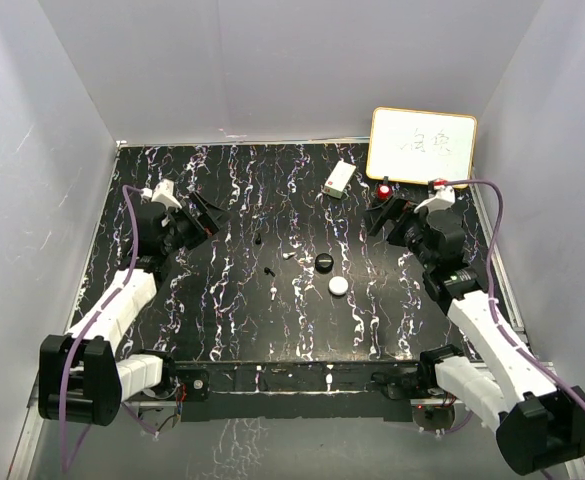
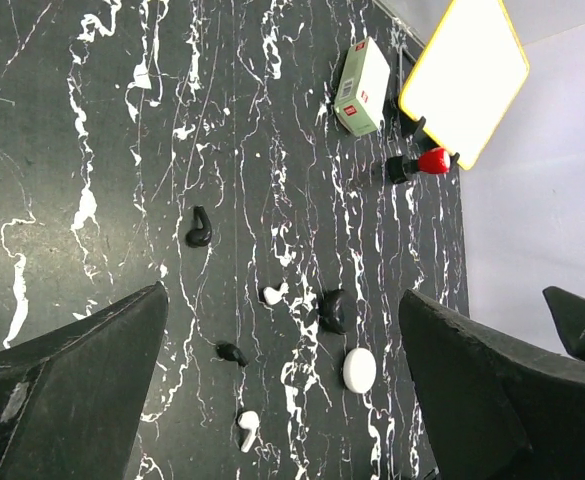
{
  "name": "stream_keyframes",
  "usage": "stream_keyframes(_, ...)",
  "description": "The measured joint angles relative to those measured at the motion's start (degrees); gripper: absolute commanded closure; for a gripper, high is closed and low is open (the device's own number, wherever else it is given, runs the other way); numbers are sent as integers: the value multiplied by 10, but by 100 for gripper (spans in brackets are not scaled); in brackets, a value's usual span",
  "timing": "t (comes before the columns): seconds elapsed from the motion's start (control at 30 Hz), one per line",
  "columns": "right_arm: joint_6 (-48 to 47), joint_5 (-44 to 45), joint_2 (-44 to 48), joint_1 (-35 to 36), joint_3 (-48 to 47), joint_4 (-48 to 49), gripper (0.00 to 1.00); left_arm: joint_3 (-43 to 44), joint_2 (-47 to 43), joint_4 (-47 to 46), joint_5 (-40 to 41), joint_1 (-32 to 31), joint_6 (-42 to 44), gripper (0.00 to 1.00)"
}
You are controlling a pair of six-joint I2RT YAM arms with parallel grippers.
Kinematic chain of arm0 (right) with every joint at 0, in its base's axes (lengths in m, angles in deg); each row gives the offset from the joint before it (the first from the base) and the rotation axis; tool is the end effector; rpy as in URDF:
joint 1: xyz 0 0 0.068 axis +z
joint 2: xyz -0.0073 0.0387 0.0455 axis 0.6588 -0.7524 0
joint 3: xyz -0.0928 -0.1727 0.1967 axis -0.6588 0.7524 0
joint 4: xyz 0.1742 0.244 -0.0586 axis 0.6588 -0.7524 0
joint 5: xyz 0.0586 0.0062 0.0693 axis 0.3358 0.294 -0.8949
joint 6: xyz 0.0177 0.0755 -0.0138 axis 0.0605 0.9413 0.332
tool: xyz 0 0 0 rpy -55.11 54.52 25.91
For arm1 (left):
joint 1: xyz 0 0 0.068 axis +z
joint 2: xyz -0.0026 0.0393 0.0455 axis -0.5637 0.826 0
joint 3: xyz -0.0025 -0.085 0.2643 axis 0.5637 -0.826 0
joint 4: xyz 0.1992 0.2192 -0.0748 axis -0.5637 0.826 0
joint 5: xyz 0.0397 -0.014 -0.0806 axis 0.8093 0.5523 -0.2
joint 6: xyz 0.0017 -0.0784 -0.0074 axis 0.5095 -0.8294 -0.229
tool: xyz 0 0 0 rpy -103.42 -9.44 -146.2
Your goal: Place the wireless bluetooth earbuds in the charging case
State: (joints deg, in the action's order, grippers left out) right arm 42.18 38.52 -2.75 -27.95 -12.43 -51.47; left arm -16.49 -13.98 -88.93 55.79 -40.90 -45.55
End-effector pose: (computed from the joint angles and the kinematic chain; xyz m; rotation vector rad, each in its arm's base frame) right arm 0.2717 0.0681 0.2728 0.2359 1.8627 0.5837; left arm 0.3198 -0.0610 0.2348 -0.3484 1.8907 -0.9311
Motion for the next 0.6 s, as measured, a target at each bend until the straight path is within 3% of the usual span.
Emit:
stream_keyframes(0.27,-34,-3,-124,15,-43,-45,2,1,-1,12,0,0,33,3)
stream_keyframes(0.5,-78,77,-221,163,-98,-73,2,-12,-42,18,-2,-2,67,5)
stream_keyframes(0.6,-82,92,-251,200,-103,-73,2,-14,-44,29,-1,-8,78,1)
